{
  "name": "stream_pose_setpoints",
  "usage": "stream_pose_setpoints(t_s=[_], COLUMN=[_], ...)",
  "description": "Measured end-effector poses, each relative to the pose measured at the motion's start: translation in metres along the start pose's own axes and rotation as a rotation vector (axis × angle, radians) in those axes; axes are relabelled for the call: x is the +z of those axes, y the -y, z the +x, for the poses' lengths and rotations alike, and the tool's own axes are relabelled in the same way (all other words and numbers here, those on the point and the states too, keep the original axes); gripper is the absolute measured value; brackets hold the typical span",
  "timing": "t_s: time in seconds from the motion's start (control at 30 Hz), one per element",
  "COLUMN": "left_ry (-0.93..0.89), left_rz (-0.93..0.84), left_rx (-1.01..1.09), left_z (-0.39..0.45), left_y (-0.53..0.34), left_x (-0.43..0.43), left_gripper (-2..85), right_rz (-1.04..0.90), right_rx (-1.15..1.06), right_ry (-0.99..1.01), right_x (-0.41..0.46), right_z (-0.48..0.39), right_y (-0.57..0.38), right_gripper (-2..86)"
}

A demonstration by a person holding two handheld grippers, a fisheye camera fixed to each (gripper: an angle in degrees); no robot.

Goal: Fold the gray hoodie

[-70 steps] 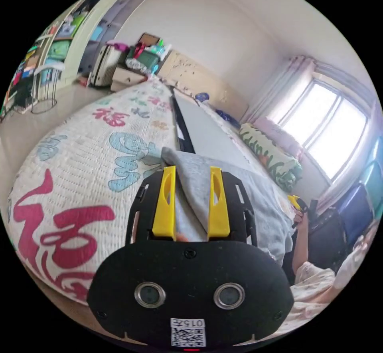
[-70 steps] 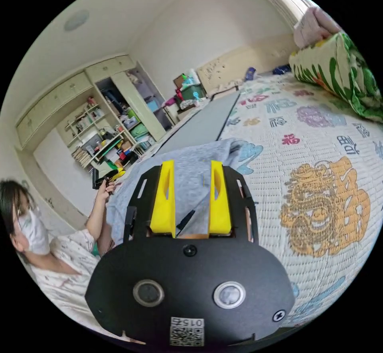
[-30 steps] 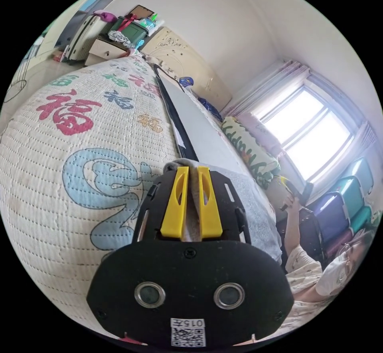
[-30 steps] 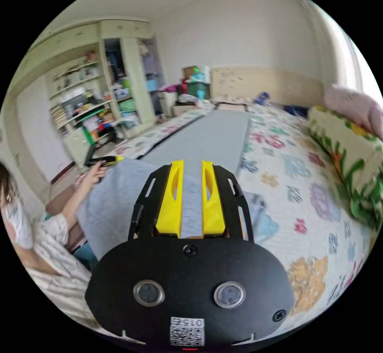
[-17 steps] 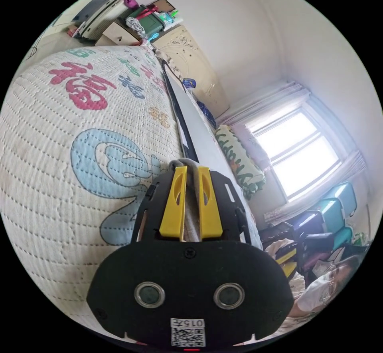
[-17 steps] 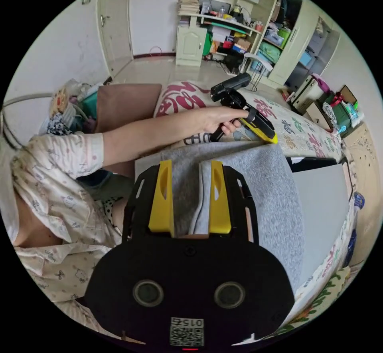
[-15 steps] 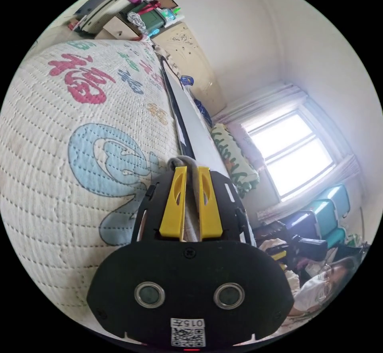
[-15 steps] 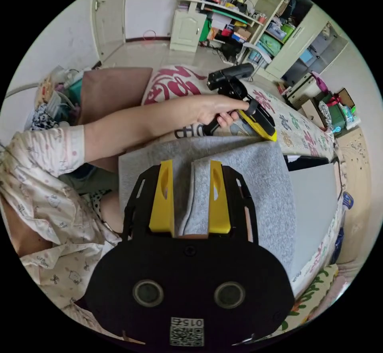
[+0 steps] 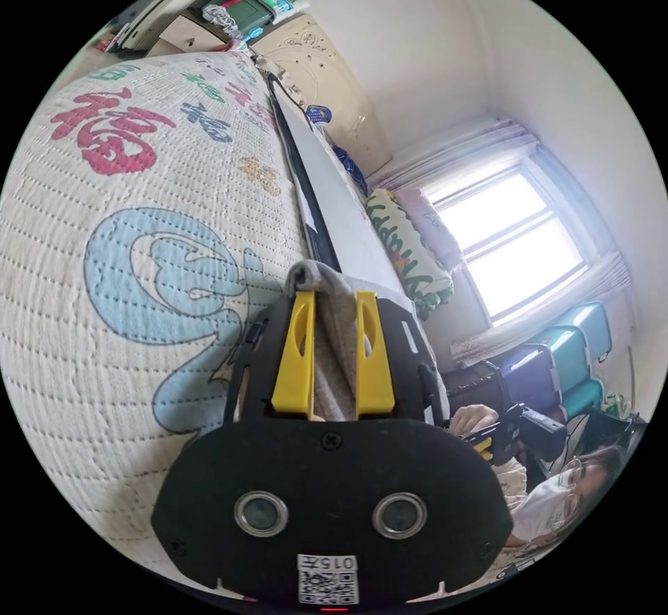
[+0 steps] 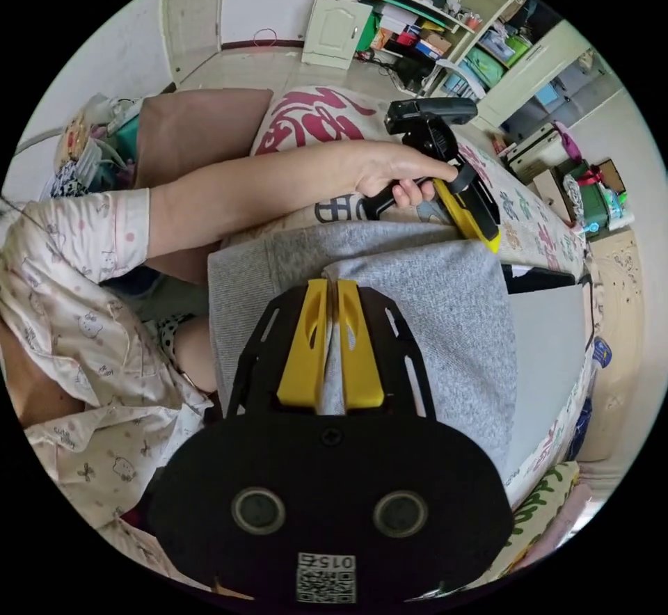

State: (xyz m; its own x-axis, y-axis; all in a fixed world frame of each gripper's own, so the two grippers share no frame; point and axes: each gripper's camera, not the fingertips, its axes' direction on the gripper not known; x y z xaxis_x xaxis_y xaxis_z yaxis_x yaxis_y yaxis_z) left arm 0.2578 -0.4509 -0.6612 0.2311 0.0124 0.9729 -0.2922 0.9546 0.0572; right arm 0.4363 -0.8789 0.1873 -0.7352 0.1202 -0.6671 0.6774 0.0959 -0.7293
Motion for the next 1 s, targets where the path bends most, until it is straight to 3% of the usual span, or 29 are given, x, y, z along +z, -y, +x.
stream_pose_setpoints(t_s=[0.2, 0.3, 0.4, 0.5, 0.57, 0.67, 0.83, 1.0], left_ry=[-0.039, 0.078, 0.232, 0.113, 0.03, 0.111, 0.279, 0.422], left_rz=[0.076, 0.111, 0.108, -0.074, -0.284, -0.293, -0.322, -0.407], left_rx=[0.028, 0.123, 0.362, 0.658, 0.836, 1.028, 1.02, 1.036], left_z=[-0.011, 0.013, 0.066, 0.116, 0.141, 0.151, 0.115, 0.085], left_y=[-0.049, -0.079, -0.117, -0.178, -0.251, -0.349, -0.418, -0.459], left_x=[-0.003, -0.012, -0.031, -0.035, -0.016, -0.006, 0.031, 0.062], left_gripper=[8.4, 8.0, 8.3, 8.1, 8.1, 9.8, 9.3, 6.9], right_rz=[0.142, 0.196, 0.216, 0.23, 0.235, 0.223, 0.23, 0.225], right_rx=[0.129, 0.166, 0.21, 0.231, 0.23, 0.241, 0.312, 0.304], right_ry=[0.123, 0.049, -0.089, -0.115, -0.122, -0.121, -0.159, -0.133], right_x=[-0.05, -0.079, -0.086, -0.081, -0.076, -0.066, -0.066, -0.086], right_z=[-0.002, -0.025, -0.052, -0.074, -0.085, -0.087, -0.076, -0.072], right_y=[-0.07, -0.13, -0.184, -0.217, -0.231, -0.239, -0.253, -0.269], right_gripper=[10.2, 11.2, 11.3, 11.3, 11.3, 10.5, 5.1, 6.0])
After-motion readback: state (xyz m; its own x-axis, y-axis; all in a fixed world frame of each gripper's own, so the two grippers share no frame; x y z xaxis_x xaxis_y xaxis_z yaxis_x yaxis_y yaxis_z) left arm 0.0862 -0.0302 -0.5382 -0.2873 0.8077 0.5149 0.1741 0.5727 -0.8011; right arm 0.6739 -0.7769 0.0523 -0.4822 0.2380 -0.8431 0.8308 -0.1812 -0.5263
